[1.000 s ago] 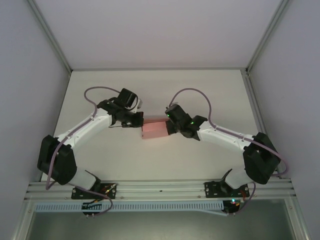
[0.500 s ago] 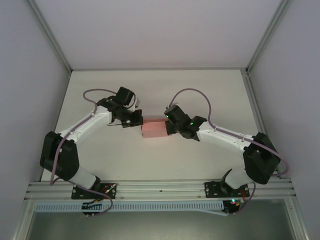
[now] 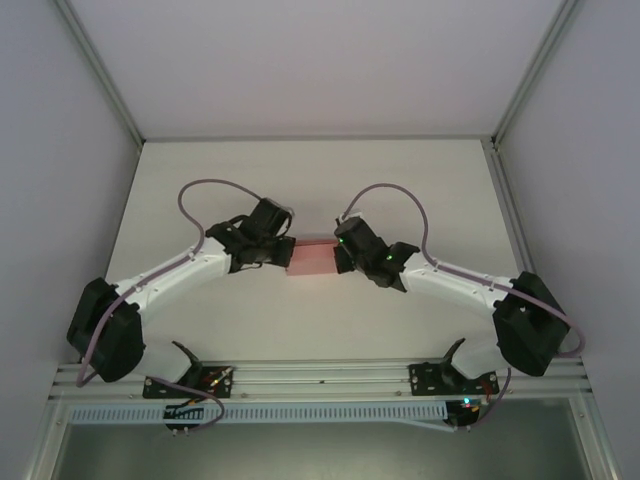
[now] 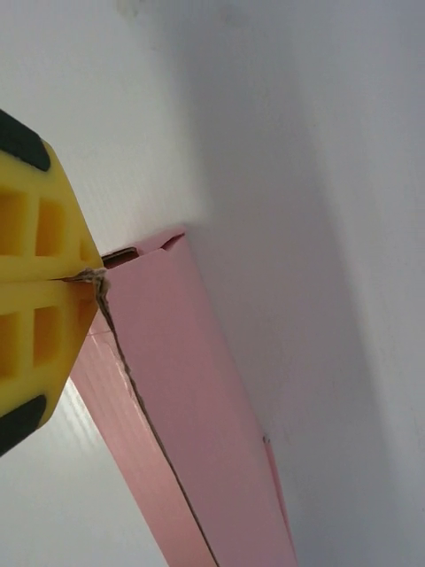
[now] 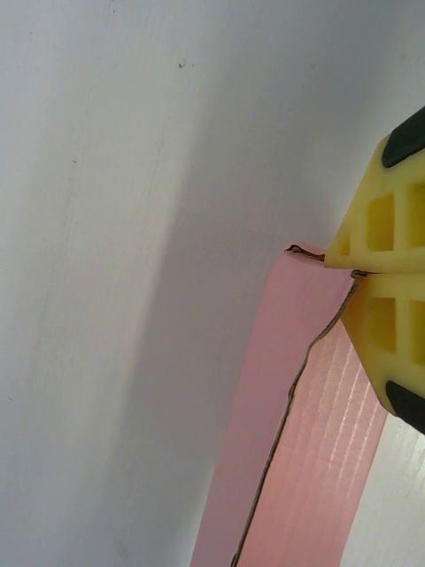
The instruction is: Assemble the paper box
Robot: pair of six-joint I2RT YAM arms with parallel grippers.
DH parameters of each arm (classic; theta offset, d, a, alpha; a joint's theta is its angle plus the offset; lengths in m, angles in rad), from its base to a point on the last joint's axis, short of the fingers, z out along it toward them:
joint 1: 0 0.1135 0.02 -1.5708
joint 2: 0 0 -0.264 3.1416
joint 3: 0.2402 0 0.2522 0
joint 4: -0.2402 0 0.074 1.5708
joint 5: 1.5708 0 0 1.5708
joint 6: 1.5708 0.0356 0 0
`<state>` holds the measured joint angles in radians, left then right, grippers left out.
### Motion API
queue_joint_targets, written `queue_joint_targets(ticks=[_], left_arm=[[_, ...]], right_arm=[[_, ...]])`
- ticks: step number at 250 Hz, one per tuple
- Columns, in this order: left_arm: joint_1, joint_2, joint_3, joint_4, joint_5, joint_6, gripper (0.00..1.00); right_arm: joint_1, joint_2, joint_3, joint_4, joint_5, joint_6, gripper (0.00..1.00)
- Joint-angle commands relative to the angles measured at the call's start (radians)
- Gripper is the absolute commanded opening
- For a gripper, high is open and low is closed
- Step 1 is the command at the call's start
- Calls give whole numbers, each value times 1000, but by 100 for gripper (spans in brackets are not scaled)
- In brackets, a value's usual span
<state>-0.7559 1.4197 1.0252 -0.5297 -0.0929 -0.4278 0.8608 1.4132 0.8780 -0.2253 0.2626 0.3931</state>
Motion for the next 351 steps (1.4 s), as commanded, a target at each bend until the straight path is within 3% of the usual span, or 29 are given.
queue_joint_targets(ticks=[1, 71, 229, 297, 351], left_arm=[[-70, 76, -80, -117, -8, 57, 0], [-77, 54, -27, -203, -104, 78, 0], [-94, 11, 73, -168, -56, 120, 0], [-100, 37, 129, -219, -142, 156, 0], [-103, 52, 75, -126, -11, 67, 0]], right_arm=[[24, 20, -66, -72, -50, -43, 4], [24, 17, -47, -127, -17, -73, 3], [24, 66, -20, -146, -10, -45, 4], [24, 69, -16, -147, -10, -43, 4], [24, 67, -20, -128, -22, -36, 4]])
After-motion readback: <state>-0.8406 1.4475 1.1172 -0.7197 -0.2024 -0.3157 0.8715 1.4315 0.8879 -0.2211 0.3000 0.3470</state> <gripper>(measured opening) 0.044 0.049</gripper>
